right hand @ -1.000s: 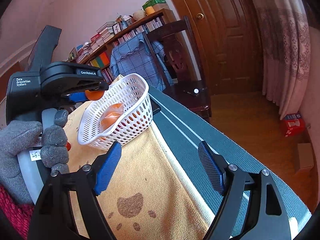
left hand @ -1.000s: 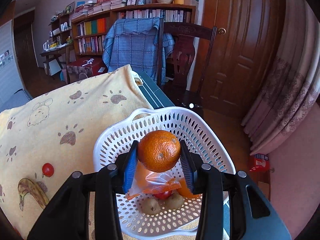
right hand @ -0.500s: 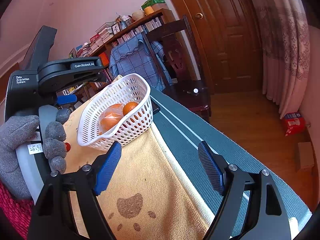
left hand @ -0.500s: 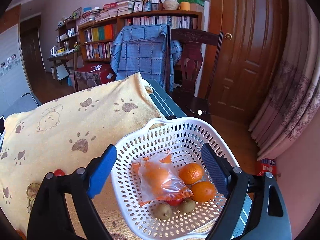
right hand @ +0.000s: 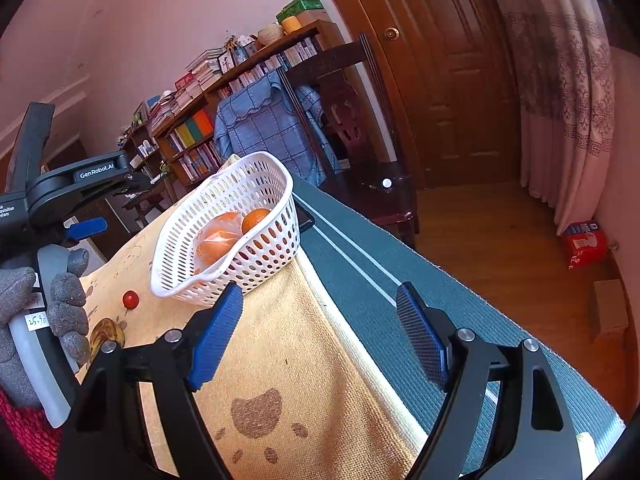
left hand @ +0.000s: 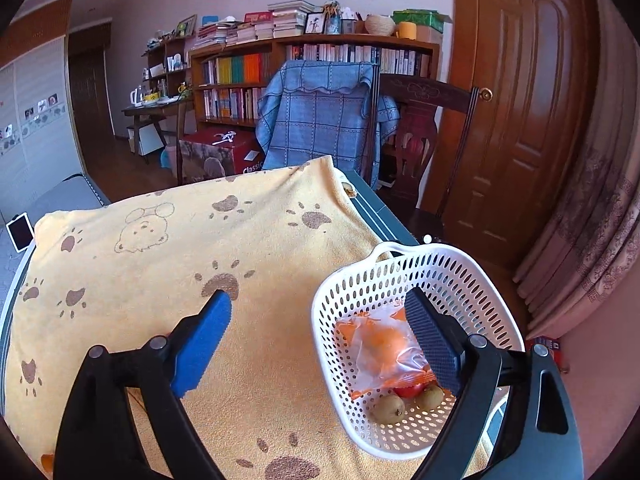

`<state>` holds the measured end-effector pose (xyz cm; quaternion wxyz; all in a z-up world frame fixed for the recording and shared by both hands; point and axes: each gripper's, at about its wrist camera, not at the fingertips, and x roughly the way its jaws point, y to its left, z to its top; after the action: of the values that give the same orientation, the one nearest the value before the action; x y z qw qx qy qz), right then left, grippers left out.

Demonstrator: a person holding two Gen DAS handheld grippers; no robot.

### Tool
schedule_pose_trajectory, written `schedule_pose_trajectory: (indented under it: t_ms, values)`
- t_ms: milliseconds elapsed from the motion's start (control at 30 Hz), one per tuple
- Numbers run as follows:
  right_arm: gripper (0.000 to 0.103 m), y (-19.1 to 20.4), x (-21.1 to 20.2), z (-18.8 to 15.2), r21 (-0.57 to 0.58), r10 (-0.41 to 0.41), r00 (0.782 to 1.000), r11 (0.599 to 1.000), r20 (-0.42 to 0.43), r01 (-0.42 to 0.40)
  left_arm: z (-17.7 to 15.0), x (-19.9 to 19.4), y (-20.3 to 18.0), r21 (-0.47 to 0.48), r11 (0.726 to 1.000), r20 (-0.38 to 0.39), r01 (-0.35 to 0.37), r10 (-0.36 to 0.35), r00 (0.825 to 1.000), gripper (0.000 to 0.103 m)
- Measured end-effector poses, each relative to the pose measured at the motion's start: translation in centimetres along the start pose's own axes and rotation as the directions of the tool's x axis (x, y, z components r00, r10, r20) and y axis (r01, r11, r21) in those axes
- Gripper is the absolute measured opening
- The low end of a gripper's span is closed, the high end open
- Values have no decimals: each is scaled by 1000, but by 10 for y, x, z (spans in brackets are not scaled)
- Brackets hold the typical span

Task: Organize fruits
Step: 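Move both tools back over the remaining oranges and tomato on the towel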

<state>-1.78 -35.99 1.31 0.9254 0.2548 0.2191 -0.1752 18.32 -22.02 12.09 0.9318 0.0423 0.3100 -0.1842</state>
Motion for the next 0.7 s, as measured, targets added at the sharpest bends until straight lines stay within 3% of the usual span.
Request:
schedule_pose_trajectory:
  t_ms: [467, 700]
  values:
    - [81, 2, 1, -1, 2, -44, 999, 999, -3, 44, -5, -25, 80, -141, 986, 6, -83, 85, 996, 88]
    - [81, 6, 3, -1, -10, -63, 998, 998, -9, 63, -21, -41, 142, -233, 961, -21, -150, 150, 988, 88]
